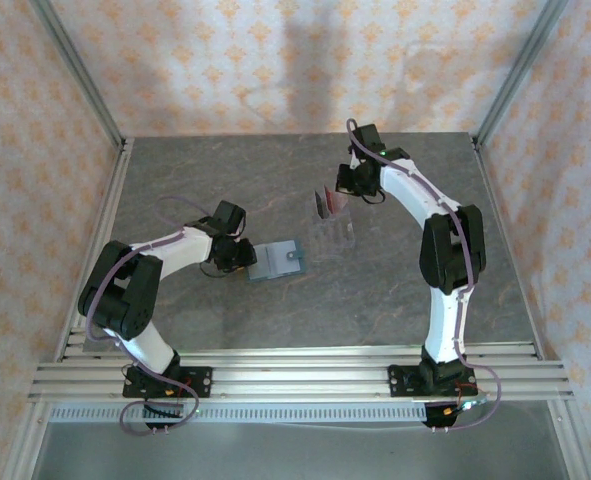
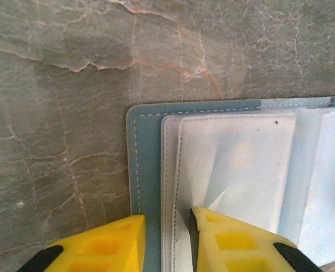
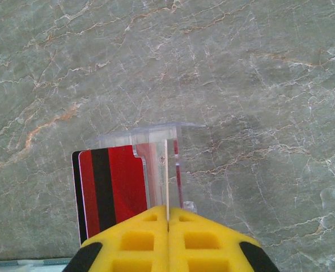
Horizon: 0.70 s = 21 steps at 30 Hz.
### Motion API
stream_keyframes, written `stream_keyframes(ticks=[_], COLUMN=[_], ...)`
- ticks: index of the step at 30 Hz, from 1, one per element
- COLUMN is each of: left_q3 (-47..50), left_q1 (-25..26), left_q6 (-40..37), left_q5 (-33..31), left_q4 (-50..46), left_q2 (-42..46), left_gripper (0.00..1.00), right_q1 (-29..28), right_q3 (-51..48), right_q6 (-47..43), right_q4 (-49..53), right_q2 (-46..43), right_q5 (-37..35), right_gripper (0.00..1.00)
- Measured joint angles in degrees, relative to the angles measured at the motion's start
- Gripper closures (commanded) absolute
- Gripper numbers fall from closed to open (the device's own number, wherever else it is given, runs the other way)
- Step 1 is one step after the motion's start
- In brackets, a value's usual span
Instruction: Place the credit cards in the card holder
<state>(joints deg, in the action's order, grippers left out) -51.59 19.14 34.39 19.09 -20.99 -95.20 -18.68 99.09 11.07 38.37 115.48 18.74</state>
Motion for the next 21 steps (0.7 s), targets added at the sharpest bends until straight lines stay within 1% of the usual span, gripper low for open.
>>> stream_keyframes(ticks=[2,8,13,15,18,21], left_q3=[0.0,0.0,0.0,0.0,0.1,0.3], left_q1=[0.0,0.0,0.0,0.0,0.0,0.0], left_q6=[0.0,0.0,0.0,0.0,0.0,0.0], left_q5=[0.0,0.0,0.0,0.0,0.0,0.1], left_q4=[0.0,0.0,0.0,0.0,0.2,0.8], left_q2=[0.0,0.0,0.0,0.0,0.0,0.0], left_gripper=[0.73,0.73,0.73,0.73,0.74,0.76], right_q1=[0.0,0.0,-1.0,-2.4,-5.9,-10.1], right_q3=[0.0,0.0,-0.7,-1.0,-3.2,-8.2], right_q6=[0.0,0.0,-0.2,-0.3,-0.4,-0.2], right_q4=[0.0,0.7,0.9,0.6,-1.3,-6.0], right_q2=[0.0,-0.8,-5.0,-7.5,-11.8,-15.5], right_q5=[0.0,-0.1,-1.4,-1.9,-1.8,0.3], right_gripper=[1.0,1.0,1.0,1.0,1.0,1.0])
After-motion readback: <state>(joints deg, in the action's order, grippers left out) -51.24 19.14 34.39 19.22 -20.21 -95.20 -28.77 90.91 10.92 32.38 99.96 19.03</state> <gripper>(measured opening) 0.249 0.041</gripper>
